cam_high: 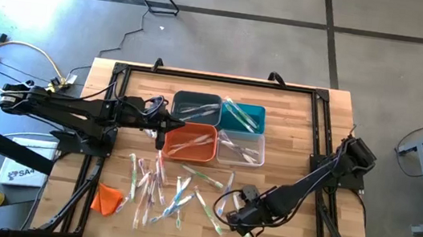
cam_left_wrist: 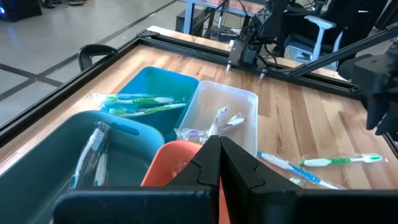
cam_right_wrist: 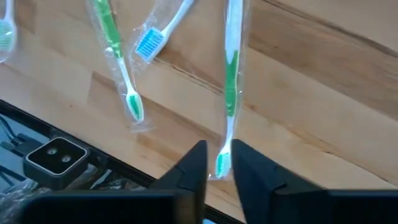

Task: Pick & Place Toothbrushes
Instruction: Put the green toothbrush into the right blue bin

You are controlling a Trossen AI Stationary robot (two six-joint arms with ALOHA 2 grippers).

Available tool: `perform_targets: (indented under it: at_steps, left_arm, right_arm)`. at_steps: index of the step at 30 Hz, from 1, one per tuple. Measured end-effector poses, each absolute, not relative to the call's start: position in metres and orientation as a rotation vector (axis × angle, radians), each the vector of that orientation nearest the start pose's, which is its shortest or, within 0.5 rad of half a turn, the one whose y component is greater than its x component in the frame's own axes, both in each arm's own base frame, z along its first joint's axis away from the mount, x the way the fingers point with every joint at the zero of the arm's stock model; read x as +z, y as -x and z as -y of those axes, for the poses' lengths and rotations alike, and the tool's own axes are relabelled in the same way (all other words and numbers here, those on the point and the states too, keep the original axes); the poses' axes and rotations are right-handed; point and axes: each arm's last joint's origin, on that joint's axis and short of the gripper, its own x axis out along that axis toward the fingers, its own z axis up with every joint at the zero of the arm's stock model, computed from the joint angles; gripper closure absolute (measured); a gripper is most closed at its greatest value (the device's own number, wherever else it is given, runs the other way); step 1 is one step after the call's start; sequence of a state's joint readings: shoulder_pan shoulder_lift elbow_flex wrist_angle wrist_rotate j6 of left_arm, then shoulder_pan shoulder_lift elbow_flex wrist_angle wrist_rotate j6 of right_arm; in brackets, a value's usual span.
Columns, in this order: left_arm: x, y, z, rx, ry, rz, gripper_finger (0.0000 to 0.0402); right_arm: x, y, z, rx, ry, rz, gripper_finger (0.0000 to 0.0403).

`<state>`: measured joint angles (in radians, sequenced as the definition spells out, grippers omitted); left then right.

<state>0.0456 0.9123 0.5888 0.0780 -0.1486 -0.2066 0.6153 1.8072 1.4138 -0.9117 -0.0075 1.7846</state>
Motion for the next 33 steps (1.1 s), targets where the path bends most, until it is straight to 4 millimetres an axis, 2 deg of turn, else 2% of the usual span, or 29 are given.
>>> perform_targets:
  at_steps: [4,8,15,26,33]
  left_arm:
    - [0.268,-0.203,-0.014,0.218,0.192,-0.224,0.0401]
    - [0.268,-0.203,-0.014,0.218,0.193,-0.224,0.0401]
    - [0.268,-0.203,-0.014,0.218,0.192,-0.226,0.0401]
    - [0.268,-0.203,-0.014,0.219,0.192,-0.227,0.0401]
    - [0.267,-0.203,-0.014,0.22,0.192,-0.234,0.0401]
  right_arm:
    - [0.223,-0.29,-0.204,-0.711,-1.075,-1.251,0.0283]
    - [0.214,-0.288,-0.202,-0.735,-1.083,-1.245,0.0266]
    - [0.19,-0.283,-0.199,-0.762,-1.136,-1.227,0.0279]
    - [0.173,-0.285,-0.201,-0.731,-1.159,-1.213,0.0288]
    - [0.148,-0.296,-0.209,-0.698,-1.159,-1.222,0.0287]
